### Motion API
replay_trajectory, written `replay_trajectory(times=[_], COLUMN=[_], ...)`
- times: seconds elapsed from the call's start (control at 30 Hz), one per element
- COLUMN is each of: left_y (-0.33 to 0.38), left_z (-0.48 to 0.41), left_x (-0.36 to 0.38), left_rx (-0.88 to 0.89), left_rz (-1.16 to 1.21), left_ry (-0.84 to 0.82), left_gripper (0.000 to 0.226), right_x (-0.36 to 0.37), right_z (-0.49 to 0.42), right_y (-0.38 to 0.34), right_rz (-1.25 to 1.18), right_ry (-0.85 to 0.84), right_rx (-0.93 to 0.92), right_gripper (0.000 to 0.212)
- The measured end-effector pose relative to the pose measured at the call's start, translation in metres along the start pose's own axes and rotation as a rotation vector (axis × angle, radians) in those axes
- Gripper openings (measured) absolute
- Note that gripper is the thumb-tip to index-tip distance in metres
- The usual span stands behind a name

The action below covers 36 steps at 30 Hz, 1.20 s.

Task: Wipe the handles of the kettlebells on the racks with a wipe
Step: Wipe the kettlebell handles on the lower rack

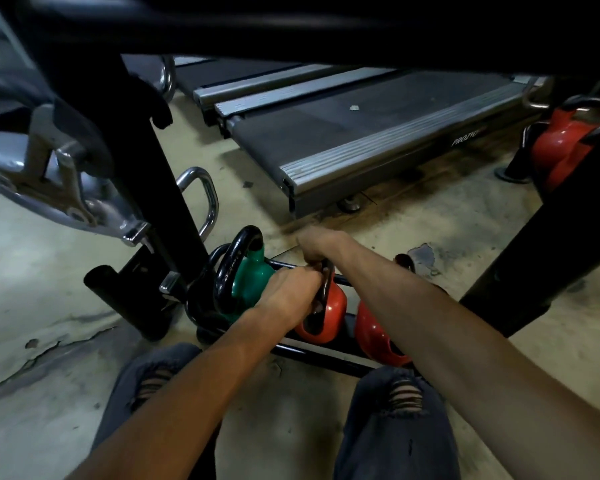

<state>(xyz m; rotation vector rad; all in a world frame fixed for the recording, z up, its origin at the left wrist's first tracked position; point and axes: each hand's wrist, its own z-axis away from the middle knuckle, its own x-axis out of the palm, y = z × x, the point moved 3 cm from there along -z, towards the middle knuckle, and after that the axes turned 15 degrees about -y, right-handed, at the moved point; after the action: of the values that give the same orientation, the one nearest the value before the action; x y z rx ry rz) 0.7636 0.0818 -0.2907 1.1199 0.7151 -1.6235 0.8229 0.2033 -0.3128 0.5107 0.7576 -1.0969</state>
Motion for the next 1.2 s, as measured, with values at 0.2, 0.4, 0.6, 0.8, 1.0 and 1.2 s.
replay_trajectory(times=[0.2, 0.4, 0.6, 0.8, 1.0, 1.2], left_y=[0.003, -0.002, -0.003, -0.011, -0.030, -0.036], left_z=[0.002, 0.000, 0.000, 0.003, -0.004, -0.007], left_x=[-0.012, -0.015, -0.017, -0.011, 0.013, 0.024], left_rx=[0.064, 0.103, 0.131, 0.179, 0.257, 0.250], left_rz=[-0.123, -0.186, -0.158, -0.128, 0.157, 0.307], left_ry=[0.003, 0.018, -0.004, 0.053, 0.052, 0.067], left_gripper=[0.024, 0.019, 0.017, 0.024, 0.072, 0.075], right_x=[0.003, 0.004, -0.005, -0.001, 0.038, 0.108], right_z=[-0.001, -0.004, 0.001, 0.001, 0.021, -0.003], right_y=[0.014, 0.012, -0.004, 0.010, 0.053, 0.024], right_rz=[-0.174, -0.220, -0.123, -0.298, -1.161, -2.497], right_ry=[0.071, 0.030, -0.078, 0.070, 0.341, 0.333], right_rx=[0.111, 0.115, 0.082, 0.161, 0.289, 0.095], right_gripper=[0.018, 0.015, 0.010, 0.013, 0.032, 0.020])
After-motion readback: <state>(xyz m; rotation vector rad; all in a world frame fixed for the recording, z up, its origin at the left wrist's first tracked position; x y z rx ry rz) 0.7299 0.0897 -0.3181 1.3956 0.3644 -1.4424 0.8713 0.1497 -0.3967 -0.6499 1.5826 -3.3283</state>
